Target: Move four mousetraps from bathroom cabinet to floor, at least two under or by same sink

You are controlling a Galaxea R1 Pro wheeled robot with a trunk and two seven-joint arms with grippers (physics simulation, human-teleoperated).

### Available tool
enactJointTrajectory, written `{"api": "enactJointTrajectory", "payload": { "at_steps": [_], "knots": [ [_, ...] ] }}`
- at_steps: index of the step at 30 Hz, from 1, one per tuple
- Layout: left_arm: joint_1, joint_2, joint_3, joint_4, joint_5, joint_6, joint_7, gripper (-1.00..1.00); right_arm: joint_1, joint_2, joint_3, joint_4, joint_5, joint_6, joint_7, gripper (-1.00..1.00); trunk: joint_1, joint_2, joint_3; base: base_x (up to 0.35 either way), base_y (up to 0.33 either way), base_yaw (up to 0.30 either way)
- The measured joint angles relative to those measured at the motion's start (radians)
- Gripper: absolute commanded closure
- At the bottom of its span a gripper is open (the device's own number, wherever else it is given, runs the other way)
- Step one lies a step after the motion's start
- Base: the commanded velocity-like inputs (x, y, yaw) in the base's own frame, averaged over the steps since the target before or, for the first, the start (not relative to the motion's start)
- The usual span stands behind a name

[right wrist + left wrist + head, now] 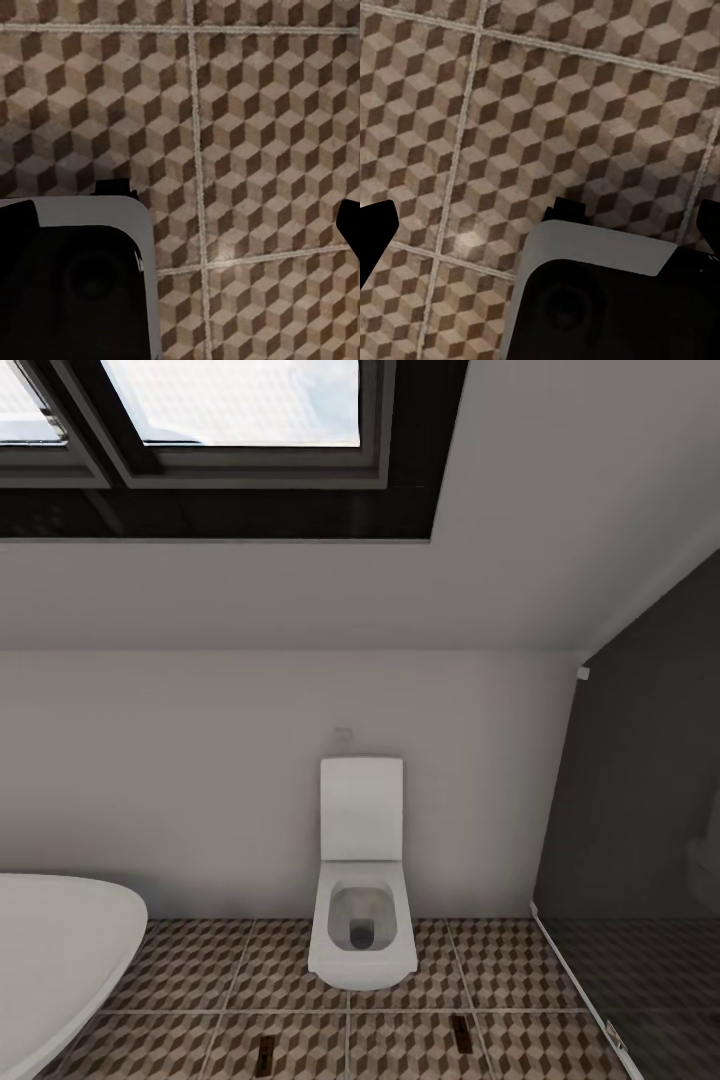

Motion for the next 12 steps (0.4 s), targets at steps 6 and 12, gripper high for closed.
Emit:
{"api": "enactJointTrajectory", "payload": {
  "at_steps": [6, 12],
  "knots": [
    [0.000, 0.001, -0.002, 0.000, -0.001, 0.000, 0.000, -1.00, 0.000, 0.000, 0.000, 0.000, 0.002, 0.000, 0.000, -1.00, 0.000, 0.000, 0.000, 0.000, 0.000, 0.000],
    [0.000, 0.002, -0.003, 0.000, -0.001, 0.000, 0.000, -1.00, 0.000, 0.000, 0.000, 0.000, 0.002, 0.000, 0.000, -1.00, 0.000, 0.000, 0.000, 0.000, 0.000, 0.000]
  ]
}}
